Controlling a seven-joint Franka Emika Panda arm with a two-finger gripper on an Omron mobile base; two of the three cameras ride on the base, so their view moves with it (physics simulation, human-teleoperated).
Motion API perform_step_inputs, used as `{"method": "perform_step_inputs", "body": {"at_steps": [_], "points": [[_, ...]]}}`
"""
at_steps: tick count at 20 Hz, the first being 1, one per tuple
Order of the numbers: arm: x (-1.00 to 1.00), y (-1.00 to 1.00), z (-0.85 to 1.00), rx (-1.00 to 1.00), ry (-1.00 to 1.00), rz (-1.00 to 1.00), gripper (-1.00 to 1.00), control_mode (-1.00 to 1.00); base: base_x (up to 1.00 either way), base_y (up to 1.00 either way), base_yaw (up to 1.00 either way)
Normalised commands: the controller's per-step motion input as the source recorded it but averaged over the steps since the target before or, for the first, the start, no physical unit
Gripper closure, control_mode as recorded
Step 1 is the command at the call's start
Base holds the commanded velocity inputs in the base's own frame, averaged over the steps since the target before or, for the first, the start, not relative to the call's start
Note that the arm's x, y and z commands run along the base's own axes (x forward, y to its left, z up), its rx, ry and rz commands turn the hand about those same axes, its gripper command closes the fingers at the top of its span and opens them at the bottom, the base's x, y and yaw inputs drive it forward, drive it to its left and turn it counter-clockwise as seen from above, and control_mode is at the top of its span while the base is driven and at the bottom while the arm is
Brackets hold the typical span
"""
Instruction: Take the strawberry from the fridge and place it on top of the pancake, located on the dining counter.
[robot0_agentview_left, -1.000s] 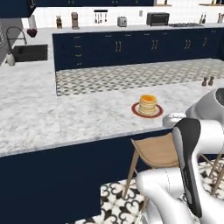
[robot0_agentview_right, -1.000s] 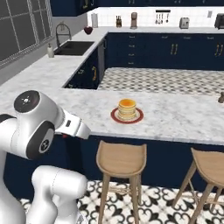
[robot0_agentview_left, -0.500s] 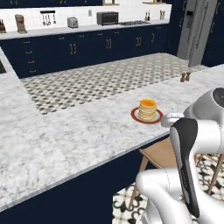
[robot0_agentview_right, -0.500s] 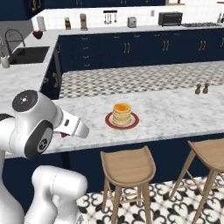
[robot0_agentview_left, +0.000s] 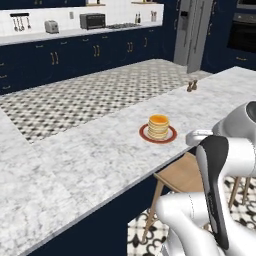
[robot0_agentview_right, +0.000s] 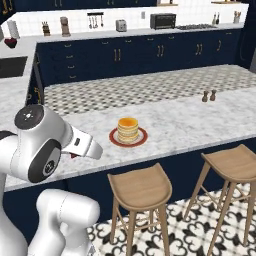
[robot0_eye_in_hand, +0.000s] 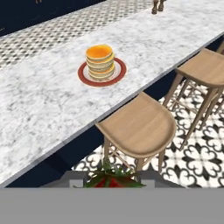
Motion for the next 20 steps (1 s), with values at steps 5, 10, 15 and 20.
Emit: {"method": "perform_step_inputs", "body": {"at_steps": [5, 10, 15, 20], "points": [[0.00, 0.00, 0.00, 0.00, 0.00, 0.00, 1.00, 1.00, 1.00, 0.00, -0.10], [0.00, 0.00, 0.00, 0.00, 0.00, 0.00, 1.00, 1.00, 0.38, -0.39, -0.03], [0.00, 0.00, 0.00, 0.00, 0.00, 0.00, 1.00, 1.00, 0.78, -0.05, 0.00], [0.40, 0.00, 0.04, 0.01, 0.04, 0.01, 1.00, -1.00, 0.48, 0.00, -0.01]]}}
